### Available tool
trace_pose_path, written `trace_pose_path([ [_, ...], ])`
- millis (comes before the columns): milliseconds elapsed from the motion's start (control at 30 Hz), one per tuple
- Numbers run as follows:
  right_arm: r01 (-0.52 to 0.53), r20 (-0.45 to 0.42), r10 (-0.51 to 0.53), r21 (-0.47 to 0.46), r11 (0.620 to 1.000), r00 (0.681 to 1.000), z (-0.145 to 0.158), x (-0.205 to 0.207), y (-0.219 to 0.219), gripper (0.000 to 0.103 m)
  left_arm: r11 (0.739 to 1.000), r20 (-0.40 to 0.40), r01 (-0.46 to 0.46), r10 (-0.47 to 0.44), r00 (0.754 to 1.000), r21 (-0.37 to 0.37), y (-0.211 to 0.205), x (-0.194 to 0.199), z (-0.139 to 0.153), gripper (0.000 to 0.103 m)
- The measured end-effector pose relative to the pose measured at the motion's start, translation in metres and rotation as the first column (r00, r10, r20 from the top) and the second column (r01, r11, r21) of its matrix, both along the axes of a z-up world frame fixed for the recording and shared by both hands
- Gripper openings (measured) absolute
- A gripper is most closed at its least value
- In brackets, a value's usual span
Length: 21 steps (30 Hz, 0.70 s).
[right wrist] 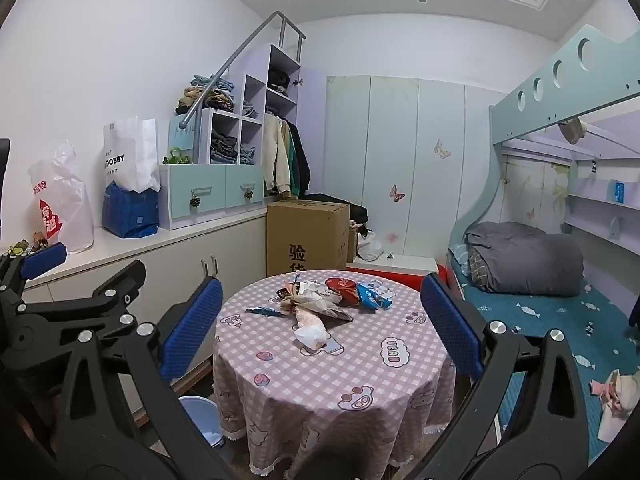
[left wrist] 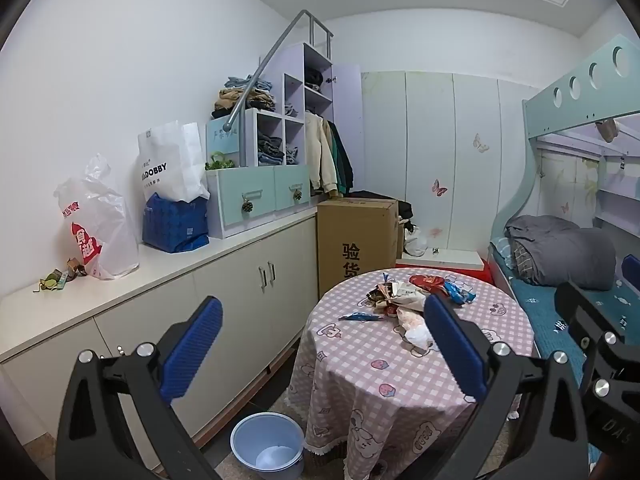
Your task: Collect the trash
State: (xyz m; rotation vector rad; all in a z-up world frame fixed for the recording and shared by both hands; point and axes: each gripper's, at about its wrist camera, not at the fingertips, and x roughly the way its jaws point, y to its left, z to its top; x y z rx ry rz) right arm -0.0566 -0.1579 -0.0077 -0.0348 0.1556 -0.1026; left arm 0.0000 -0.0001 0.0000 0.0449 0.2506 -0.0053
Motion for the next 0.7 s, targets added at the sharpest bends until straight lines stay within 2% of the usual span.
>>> trace_pose_path([
  [700,-0.001,-0.002,0.001,0.001,1.000,1.000,-0.0013,0.0023,0.0001,0.097,1.000,0.001,-0.002,0.002,1.000,-0.003,0.0002,-0.0001,0.0001,0.099],
])
